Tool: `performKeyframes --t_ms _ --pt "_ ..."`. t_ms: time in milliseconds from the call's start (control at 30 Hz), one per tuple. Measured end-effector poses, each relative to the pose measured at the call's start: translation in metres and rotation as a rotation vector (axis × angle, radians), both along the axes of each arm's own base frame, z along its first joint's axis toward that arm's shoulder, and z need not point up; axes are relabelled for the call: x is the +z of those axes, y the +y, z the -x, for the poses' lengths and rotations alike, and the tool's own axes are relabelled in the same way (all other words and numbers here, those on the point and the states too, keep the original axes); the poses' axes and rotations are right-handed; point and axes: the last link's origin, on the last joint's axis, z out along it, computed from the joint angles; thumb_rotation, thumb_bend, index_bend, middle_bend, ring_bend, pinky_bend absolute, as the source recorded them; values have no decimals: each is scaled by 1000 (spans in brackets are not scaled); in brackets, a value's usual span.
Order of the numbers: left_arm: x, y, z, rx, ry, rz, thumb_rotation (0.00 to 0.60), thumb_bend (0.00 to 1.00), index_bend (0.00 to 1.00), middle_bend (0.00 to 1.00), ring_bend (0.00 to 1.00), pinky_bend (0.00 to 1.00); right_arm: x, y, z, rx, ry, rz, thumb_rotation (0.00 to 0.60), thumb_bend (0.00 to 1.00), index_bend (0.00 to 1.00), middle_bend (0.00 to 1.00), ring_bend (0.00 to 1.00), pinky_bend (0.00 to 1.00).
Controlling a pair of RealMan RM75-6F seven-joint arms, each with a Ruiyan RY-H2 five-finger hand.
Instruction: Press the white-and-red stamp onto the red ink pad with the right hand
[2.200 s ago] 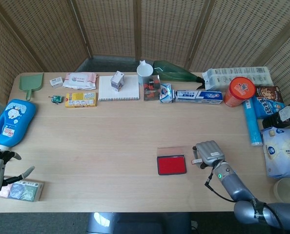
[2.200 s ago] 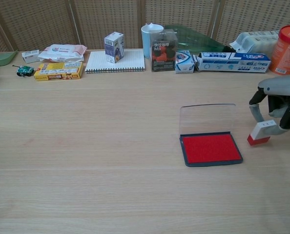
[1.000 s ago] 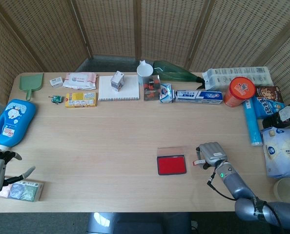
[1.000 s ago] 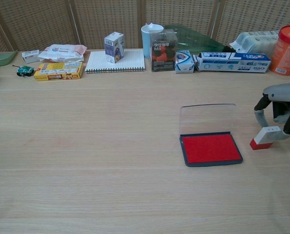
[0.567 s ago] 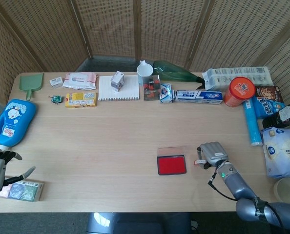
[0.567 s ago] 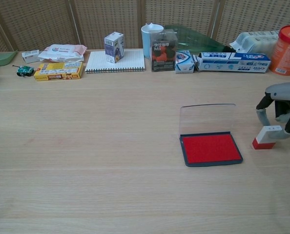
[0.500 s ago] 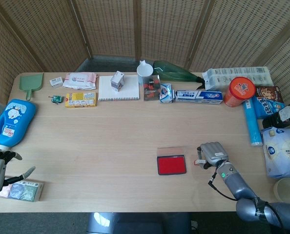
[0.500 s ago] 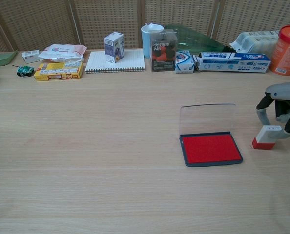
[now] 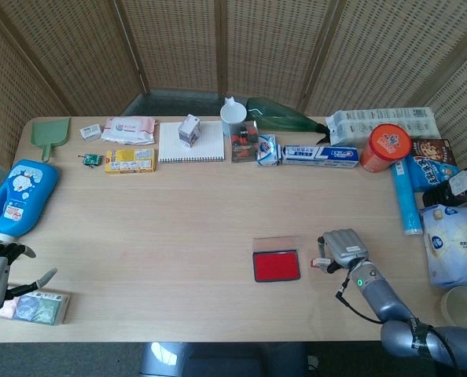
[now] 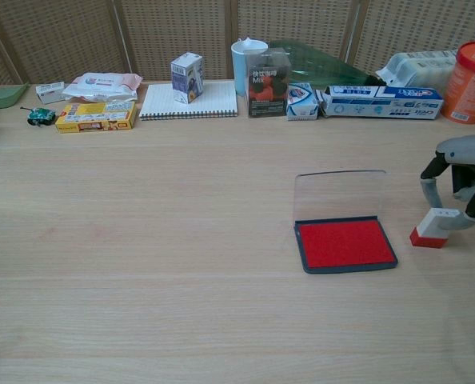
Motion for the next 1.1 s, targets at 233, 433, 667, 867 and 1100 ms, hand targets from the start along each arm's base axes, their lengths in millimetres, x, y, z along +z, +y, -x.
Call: performKeyframes --t_ms 233,433,667,867,1100 --pt "0 0 1 2 -1 1 182 116 400 401 313 182 1 0 -2 5 0 1 516 313 478 1000 1000 1000" --pt "0 0 1 3 -4 -1 184 116 374 401 313 182 5 2 -6 -1 -17 4 512 312 467 1000 1000 1000" --pt "1 -1 2 4 -8 -3 182 117 369 401 313 182 13 2 -14 -20 -84 29 513 308 465 1000 1000 1000" --pt "2 -3 3 8 -11 -9 188 116 369 401 312 182 22 0 -22 -42 -196 79 515 295 488 1000 1000 1000" --pt "3 -7 5 22 -29 -10 186 116 369 401 312 182 35 -2 -31 -27 -362 180 515 294 548 986 1000 1000"
